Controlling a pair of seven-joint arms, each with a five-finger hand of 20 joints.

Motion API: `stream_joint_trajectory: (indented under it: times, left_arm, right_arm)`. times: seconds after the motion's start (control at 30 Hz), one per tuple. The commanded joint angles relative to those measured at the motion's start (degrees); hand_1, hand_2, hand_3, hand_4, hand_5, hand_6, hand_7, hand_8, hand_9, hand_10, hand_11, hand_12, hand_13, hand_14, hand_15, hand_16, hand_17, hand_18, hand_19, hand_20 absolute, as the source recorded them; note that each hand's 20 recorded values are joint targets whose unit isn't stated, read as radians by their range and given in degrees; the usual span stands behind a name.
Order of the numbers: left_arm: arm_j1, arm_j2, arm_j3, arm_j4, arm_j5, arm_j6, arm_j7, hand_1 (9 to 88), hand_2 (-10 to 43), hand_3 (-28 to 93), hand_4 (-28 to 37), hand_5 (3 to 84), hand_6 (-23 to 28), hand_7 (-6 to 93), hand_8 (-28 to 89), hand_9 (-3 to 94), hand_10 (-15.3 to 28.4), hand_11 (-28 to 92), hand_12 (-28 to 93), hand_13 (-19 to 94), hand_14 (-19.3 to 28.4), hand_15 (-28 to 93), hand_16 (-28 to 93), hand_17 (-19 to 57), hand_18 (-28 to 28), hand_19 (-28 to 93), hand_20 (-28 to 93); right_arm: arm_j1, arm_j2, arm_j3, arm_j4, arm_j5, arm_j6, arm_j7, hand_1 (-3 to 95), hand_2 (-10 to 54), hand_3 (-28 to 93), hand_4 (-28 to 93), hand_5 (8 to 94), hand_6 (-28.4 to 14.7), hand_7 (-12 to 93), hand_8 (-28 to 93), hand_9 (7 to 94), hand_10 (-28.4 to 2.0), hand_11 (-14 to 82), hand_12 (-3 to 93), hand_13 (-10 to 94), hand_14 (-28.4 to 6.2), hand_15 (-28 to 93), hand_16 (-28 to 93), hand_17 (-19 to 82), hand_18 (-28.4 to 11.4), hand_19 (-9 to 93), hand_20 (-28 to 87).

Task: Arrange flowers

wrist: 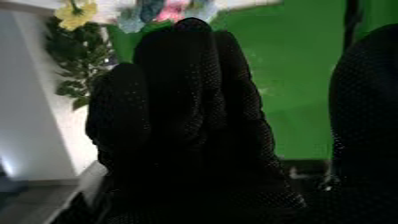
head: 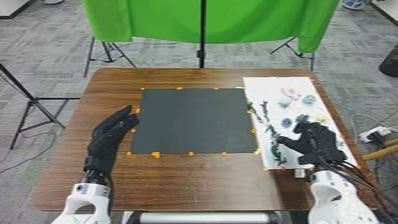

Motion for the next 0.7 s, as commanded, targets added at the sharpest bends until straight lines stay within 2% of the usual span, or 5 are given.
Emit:
stream_joint_trajectory:
  times: [0.03,0.43,0.5,0.57,0.7]
  left_arm:
    - [0.8,0.27,-0.20,-0.13,0.24,-0.36,-1.01,32.8,-7.3,62,-16.8,42.3,3.3,12.7,-6,41.1,12.1,16,14,31,16.2,21,2,4.9,12.4,5,22]
    - [0.8,0.21,-0.26,-0.21,0.36,-0.47,-1.17,32.8,-7.1,61,-16.7,42.2,3.3,12.4,-6,41.0,12.0,16,14,31,16.2,21,2,4.7,12.5,5,22]
    - [0.8,0.10,-0.23,-0.19,0.36,-0.43,-1.18,32.7,-7.1,61,-16.7,42.2,3.3,12.5,-6,41.0,12.0,16,14,31,16.2,21,2,4.7,12.5,5,21]
    - [0.9,0.18,-0.25,-0.19,0.15,-0.37,-1.27,32.7,-7.1,61,-16.7,42.2,3.3,12.5,-6,41.0,12.0,16,14,31,16.2,20,2,4.8,12.4,5,21]
    - [0.8,0.28,-0.33,-0.19,0.06,-0.20,-1.30,32.6,-7.0,61,-16.6,42.2,3.4,12.4,-6,41.0,12.1,16,14,31,16.2,20,2,4.7,12.4,5,21]
  right_arm:
    - [4.3,2.9,-4.8,3.5,3.9,-4.9,1.0,34.3,-9.5,56,-28,65.8,-5.6,23,-4,69.7,-16.3,33.2,30.1,79,-8.0,59,27,57,-12.8,90,41]
    - [9.1,4.4,-11.7,6.1,5.6,-12.8,2.2,40.4,-9.5,59,-20,73.5,-3.6,35,-3,78.7,-14.4,42.4,31.1,88,-4.9,56,31,64,-9.8,93,42]
    - [9.3,4.1,-12.3,6.3,6.0,-13.5,2.5,48.7,-9.5,46,-7,75.9,-3.0,32,16,80.8,-14.0,43.0,30.5,90,-4.6,56,32,66,-9.6,93,45]
    - [9.5,3.9,-12.8,6.5,6.4,-13.6,2.4,75.5,-9.5,-16,37,78.1,-2.4,32,23,83.0,-13.8,43.4,30.3,92,-4.2,56,34,68,-9.8,93,49]
    - [8.7,3.4,-11.6,5.9,7.9,-11.9,2.8,84.1,-9.5,-28,56,80.8,-1.2,33,24,86.1,-12.9,42.8,33.0,94,-3.7,57,34,70,-9.8,93,51]
